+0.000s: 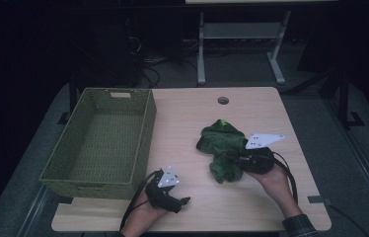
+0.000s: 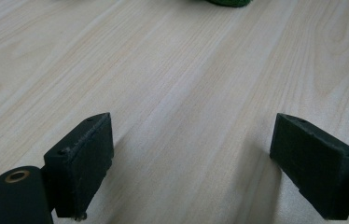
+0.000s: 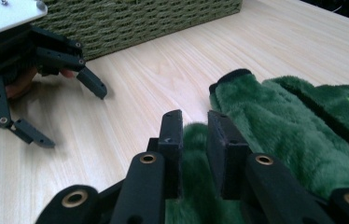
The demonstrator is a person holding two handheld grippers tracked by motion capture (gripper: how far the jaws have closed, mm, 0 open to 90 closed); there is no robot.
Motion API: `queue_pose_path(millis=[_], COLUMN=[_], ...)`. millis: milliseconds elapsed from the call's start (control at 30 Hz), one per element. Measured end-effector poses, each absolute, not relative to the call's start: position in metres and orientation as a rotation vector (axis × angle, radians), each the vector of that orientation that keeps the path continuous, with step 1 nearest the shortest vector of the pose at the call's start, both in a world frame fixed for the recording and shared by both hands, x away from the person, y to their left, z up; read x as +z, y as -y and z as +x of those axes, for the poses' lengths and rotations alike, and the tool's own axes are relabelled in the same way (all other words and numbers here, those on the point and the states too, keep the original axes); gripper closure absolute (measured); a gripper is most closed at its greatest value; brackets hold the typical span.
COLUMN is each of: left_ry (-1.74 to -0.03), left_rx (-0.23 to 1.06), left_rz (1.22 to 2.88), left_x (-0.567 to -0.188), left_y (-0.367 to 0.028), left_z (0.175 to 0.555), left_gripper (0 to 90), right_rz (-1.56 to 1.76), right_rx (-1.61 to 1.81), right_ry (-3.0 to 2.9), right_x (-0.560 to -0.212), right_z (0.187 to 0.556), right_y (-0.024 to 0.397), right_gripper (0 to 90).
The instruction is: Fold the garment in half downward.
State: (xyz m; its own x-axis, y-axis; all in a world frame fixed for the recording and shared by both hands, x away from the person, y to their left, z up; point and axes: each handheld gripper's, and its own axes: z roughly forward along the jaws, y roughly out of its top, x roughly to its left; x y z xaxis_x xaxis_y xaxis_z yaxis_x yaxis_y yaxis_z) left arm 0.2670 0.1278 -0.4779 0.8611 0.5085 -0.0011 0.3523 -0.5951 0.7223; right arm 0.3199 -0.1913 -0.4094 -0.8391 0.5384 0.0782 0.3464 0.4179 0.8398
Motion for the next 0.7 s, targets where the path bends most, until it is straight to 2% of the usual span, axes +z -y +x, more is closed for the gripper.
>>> queue_pose_path(millis=[233,433,700], left_ry=[-0.616,-0.619,-0.619], left_rx=[0.264,0.26,0.26], left_rz=[2.271,2.27,2.27], left_x=[-0.478,-0.478,-0.478], left_y=[-0.128,-0.128,-0.128], left_z=[0.267,0.267,0.267], left_gripper=[12.9,12.9,12.9], right_rz=[0.879,0.927,0.88], right_rx=[1.37,1.307,1.249], right_ry=[-2.384,-2.45,-2.614], right_x=[-0.406,-0.428,-0.449], right_z=[0.329,0.344,0.338], right_y=[0.198,0.189,0.176], right_gripper=[85.4,87.1,89.7])
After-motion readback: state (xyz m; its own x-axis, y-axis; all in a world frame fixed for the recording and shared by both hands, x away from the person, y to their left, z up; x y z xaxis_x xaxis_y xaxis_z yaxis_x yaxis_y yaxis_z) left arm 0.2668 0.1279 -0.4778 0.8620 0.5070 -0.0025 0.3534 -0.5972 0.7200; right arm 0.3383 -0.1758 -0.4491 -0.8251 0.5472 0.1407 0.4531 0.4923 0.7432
